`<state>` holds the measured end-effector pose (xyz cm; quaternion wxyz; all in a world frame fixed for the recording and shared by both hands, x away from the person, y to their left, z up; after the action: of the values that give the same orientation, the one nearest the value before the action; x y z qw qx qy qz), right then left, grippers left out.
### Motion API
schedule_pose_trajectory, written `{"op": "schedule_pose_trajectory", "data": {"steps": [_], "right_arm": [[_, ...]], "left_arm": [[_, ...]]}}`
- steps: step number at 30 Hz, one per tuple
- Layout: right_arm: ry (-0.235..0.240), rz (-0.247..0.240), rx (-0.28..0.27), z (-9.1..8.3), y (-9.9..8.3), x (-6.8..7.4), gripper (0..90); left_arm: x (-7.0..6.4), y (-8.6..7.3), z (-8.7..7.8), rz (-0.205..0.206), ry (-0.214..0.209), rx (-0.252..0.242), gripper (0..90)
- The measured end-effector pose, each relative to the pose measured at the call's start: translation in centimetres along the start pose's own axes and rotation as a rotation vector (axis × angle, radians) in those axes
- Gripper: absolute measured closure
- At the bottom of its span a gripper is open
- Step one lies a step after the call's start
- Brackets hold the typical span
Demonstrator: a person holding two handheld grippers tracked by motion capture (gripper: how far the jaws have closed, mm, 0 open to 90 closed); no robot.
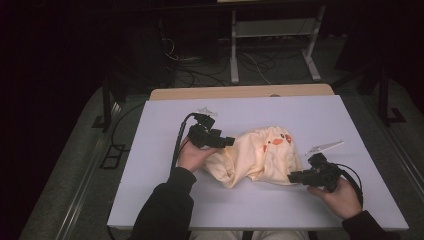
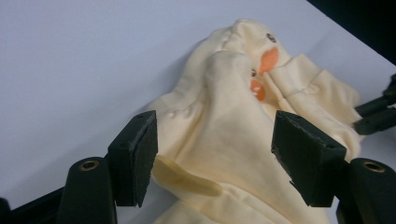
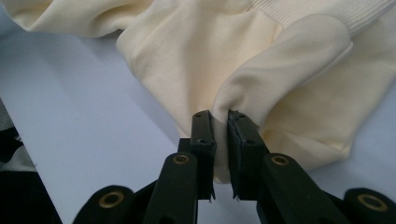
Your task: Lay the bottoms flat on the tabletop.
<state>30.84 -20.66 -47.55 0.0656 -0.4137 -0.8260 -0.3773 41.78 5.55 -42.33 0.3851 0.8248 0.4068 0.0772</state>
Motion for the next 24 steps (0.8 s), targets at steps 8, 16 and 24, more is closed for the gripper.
{"op": "schedule_pose_trajectory", "data": {"steps": [8, 16, 24], "right_arm": [[0.012, -0.061, -0.061, -0.8, 0.6, 0.1, 56.0], [0.013, -0.095, -0.081, -1.1, 2.0, 0.1, 41.9], [-0.004, -0.088, -0.14, -2.3, 5.1, -1.1, 34.2]], "left_arm": [[1.9, 0.0, 2.1, -0.051, 0.012, 0.026, 34.2], [2.5, -0.4, 3.4, -0.08, -0.005, 0.056, 37.7], [1.9, -0.8, 4.1, -0.071, -0.028, 0.091, 40.8]]}}
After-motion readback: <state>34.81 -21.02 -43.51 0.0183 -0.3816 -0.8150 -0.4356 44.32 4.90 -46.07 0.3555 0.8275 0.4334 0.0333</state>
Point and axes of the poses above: each handheld gripper's, and its own axes: z roughly forward along the jaws, y roughly out of its top, x roughly to its left, the point moved 7 cm from there along z, roughly forward along the jaws, and after that the axes turned 8 degrees about y, right-handed, at the moved point
